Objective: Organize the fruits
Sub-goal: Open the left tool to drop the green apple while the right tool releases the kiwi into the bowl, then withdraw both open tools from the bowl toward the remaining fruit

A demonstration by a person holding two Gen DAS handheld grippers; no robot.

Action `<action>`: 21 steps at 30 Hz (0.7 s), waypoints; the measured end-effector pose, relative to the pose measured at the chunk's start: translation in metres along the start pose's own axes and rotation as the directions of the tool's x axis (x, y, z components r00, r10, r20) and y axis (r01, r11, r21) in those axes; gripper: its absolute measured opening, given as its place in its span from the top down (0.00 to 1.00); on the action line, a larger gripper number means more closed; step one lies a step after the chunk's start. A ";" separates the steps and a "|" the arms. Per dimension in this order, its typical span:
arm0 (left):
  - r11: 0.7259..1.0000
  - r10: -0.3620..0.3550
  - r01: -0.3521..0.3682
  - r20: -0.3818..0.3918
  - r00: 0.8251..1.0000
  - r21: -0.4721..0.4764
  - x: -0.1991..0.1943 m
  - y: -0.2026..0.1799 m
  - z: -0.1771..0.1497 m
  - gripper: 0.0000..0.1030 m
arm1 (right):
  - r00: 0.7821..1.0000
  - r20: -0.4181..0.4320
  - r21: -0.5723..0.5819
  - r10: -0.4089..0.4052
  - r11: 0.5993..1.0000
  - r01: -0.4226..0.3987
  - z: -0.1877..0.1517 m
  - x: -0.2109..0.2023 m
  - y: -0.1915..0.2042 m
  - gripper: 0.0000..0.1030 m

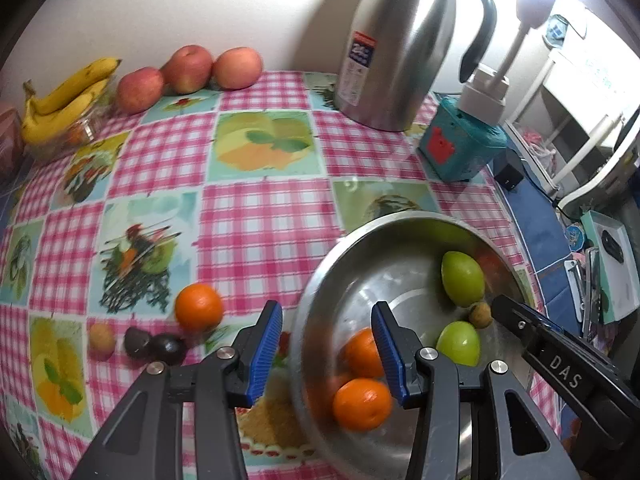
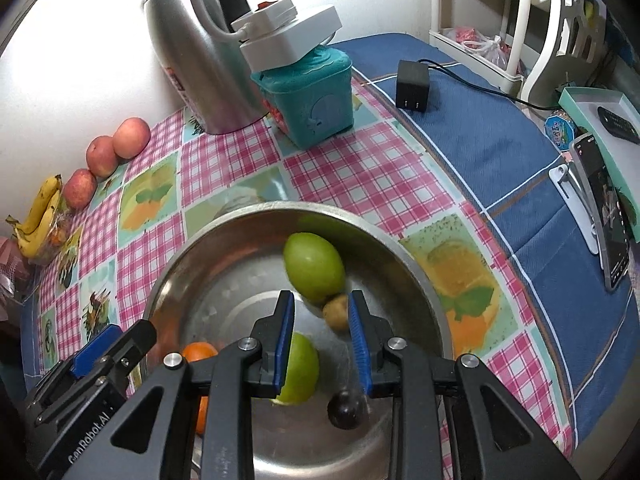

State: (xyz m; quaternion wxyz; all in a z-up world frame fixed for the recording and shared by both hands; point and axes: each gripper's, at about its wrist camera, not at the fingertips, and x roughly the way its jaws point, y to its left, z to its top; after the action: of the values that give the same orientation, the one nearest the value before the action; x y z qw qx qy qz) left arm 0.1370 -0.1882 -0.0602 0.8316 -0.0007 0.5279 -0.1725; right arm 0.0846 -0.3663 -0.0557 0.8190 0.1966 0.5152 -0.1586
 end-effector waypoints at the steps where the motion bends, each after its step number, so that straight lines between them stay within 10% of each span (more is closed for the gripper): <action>1: 1.000 0.003 -0.003 -0.002 1.000 -0.007 -0.002 0.003 -0.001 0.51 | 1.000 0.000 -0.001 0.004 1.000 -0.004 -0.002 -0.001 0.001 0.73; 21: 0.992 0.032 -0.033 -0.009 0.999 -0.122 -0.044 0.053 -0.043 0.44 | 1.000 -0.010 -0.075 0.021 0.997 -0.022 -0.041 -0.026 0.027 0.73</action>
State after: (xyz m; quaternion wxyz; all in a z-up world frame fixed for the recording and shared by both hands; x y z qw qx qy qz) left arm 0.0976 -0.1177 -0.0507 0.8309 -0.0422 0.5403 -0.1262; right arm 0.0538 -0.3217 -0.0442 0.8250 0.1719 0.5226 -0.1292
